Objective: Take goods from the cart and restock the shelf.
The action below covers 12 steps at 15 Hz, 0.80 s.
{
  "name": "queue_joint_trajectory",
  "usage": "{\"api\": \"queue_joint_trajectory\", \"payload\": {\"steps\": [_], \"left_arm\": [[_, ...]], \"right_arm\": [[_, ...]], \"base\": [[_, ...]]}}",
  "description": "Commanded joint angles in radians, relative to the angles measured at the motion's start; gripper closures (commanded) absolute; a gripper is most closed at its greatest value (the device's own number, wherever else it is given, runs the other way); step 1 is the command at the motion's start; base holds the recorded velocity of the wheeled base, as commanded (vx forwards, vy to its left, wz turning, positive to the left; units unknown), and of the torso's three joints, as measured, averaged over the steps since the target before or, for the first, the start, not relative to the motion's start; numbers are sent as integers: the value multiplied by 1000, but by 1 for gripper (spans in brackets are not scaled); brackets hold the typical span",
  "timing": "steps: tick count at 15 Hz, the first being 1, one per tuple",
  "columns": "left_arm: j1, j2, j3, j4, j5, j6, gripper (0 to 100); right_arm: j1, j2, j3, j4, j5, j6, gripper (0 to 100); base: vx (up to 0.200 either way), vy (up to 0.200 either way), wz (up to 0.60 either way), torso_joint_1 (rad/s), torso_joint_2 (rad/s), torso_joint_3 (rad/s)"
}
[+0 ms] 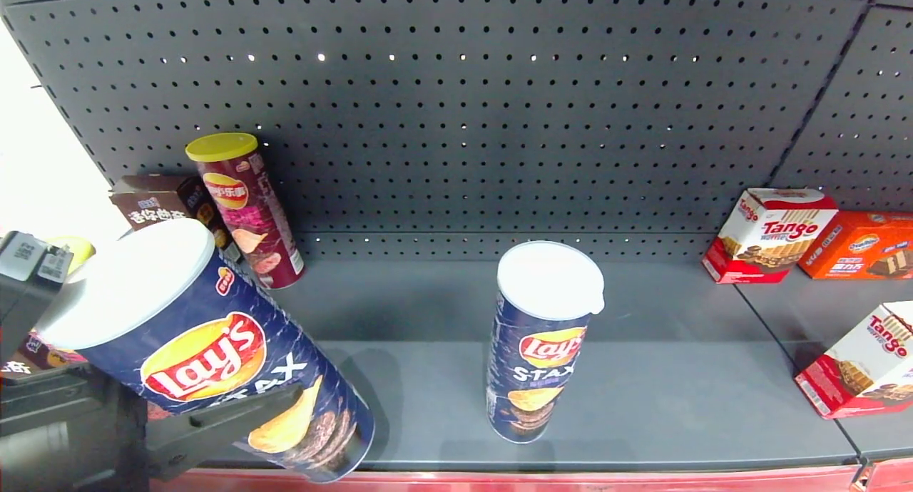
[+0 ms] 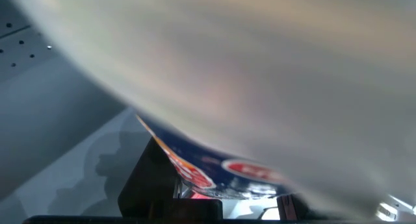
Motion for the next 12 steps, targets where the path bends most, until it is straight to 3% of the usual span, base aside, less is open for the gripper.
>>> {"api": "queue_joint_trajectory", "payload": {"steps": [1, 2, 3, 6, 7, 12], "left_arm": [[-2, 15, -1, 0, -1, 0, 100], [-2, 19, -3, -2, -1, 0, 100], [-1, 25, 2, -25, -1, -3, 100], [-2, 42, -3, -42, -1, -3, 100], [-4, 47, -9, -43, -1, -4, 100], [-2, 50, -22, -43, -1, -3, 100]], "right_arm": [[90, 30, -3, 6, 137, -17, 0], [67, 46, -3, 8, 65, -17, 0], [-44, 112, -3, 6, -41, 11, 0], [-398, 179, 12, 8, -7, 2, 0], [-447, 142, 20, 9, 23, -30, 0], [-444, 75, 20, 8, 29, -26, 0]], "base": [[0, 0, 0, 0, 0, 0], [0, 0, 0, 0, 0, 0], [0, 0, 0, 0, 0, 0], [0, 0, 0, 0, 0, 0], [0, 0, 0, 0, 0, 0], [0, 0, 0, 0, 0, 0]]}}
